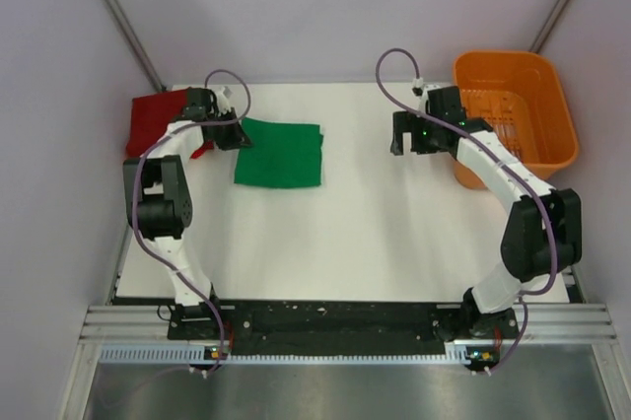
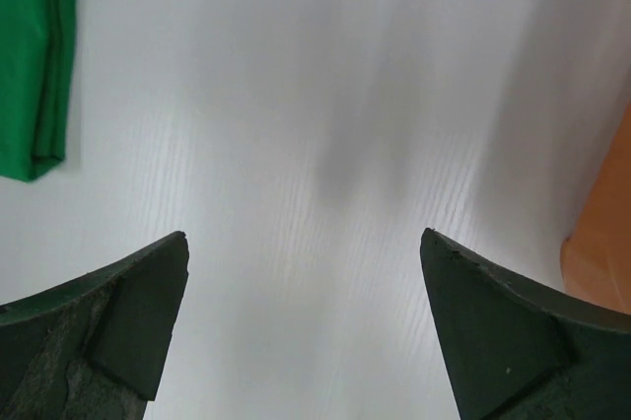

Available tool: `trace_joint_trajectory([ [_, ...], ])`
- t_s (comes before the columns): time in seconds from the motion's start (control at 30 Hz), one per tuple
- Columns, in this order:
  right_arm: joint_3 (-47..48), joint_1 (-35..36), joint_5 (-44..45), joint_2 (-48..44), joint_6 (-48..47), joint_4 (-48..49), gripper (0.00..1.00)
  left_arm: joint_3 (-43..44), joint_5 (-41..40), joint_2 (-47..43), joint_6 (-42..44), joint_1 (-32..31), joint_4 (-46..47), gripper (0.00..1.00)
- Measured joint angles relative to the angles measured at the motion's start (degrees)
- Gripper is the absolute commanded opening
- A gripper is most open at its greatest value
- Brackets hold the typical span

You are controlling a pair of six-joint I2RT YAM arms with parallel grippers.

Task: Fold and stack the t-shirts
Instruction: Put the neatly folded tshirt into the corner of the board with the left arm

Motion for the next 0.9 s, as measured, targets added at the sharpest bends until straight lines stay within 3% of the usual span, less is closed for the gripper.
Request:
trace_joint_trajectory([
  [0.17,-2.14,0.00,2.47,-0.94,-2.34,-1.92,0.99,5.49,-8.52,-0.09,8.72,1.09,-4.83,0.00],
  [0.3,-2.47,0.00,3.41,-0.94,-3.52,-2.89,0.99,15.06,-16.28,1.22,16.35,1.03,-9.77,0.00],
  [0.67,-2.89,0.00,5.27,-0.94,-5.79,-3.06,0.99,33.94,-35.04,8.59,31.69,1.22,-12.72,0.00],
  [0.9,-3.98,0.00,7.23,-0.96,-6.75,-4.24,0.99,36.41,-42.80,10.19,38.64,1.31,-12.22,0.00],
])
